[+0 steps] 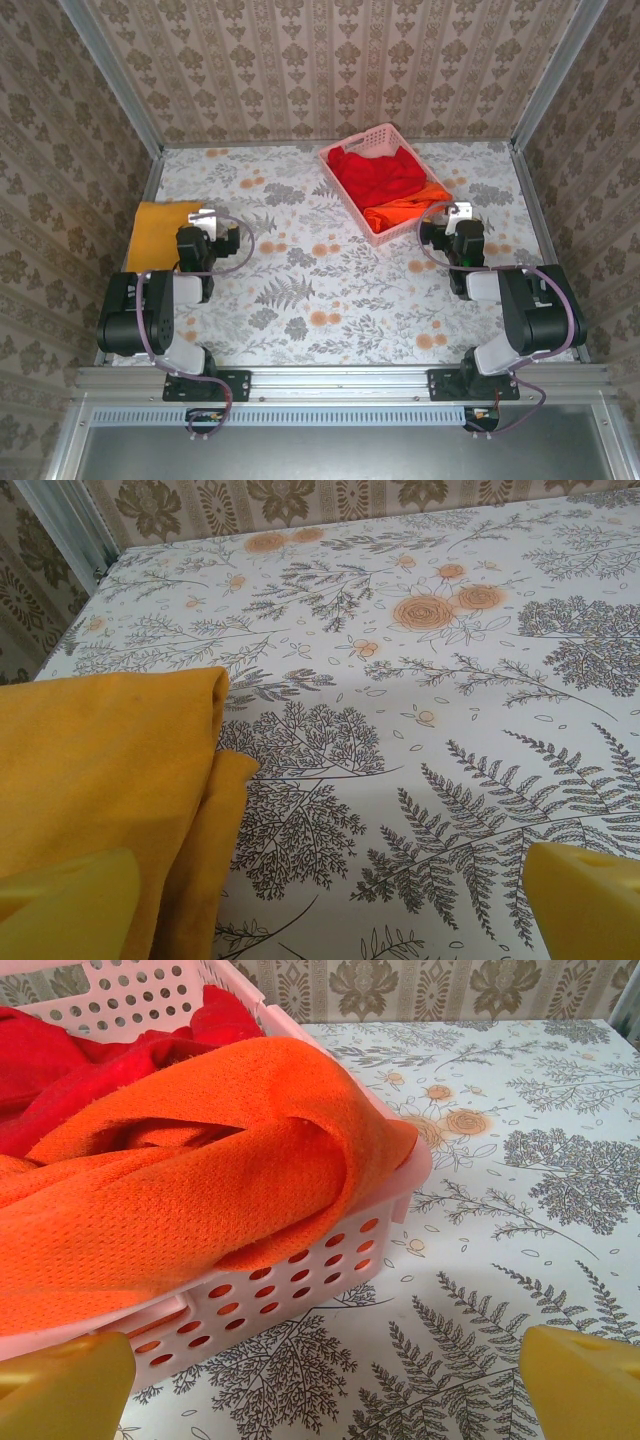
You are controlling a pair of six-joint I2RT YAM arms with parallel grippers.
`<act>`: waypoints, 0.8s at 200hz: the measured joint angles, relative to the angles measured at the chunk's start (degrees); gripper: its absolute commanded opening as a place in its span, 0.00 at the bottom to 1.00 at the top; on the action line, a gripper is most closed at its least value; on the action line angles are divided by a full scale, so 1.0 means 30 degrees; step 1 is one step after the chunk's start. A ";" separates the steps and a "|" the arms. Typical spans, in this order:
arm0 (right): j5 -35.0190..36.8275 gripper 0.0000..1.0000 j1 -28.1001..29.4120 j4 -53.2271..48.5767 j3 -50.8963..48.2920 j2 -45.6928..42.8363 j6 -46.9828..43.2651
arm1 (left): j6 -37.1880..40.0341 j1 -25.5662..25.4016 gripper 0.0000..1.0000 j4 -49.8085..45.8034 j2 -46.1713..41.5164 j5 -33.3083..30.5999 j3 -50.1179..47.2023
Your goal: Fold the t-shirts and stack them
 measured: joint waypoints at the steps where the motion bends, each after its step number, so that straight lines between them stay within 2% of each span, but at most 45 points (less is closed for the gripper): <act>1: 0.0000 1.00 0.0000 0.0000 0.0000 0.0000 0.0000 | 0.0000 0.0000 1.00 0.0000 0.0000 0.0000 0.0000; 35: 0.0189 1.00 0.0000 -0.0051 0.0000 -0.0022 0.0087 | 0.0007 0.0000 1.00 -0.0007 0.0000 0.0007 0.0000; 55: 0.0561 1.00 -0.0044 -0.1166 0.0022 -0.0809 0.0277 | 0.0007 0.0000 1.00 -0.0816 -0.0124 0.0029 0.0255; 115: 0.1443 1.00 -0.0131 -0.8757 0.1144 -0.9515 0.1763 | 0.0255 -0.0801 1.00 -0.5632 -0.5268 0.0670 0.1239; 137: 0.1749 1.00 -0.0168 -1.2298 0.3082 -1.1795 0.3643 | 0.0678 -0.1537 1.00 -0.7599 -0.6914 0.2091 0.1989; 160: 0.1443 1.00 -0.0095 -1.5103 0.5340 -1.2378 0.4830 | 0.1406 -0.2288 1.00 -0.9792 -0.8014 0.4204 0.2973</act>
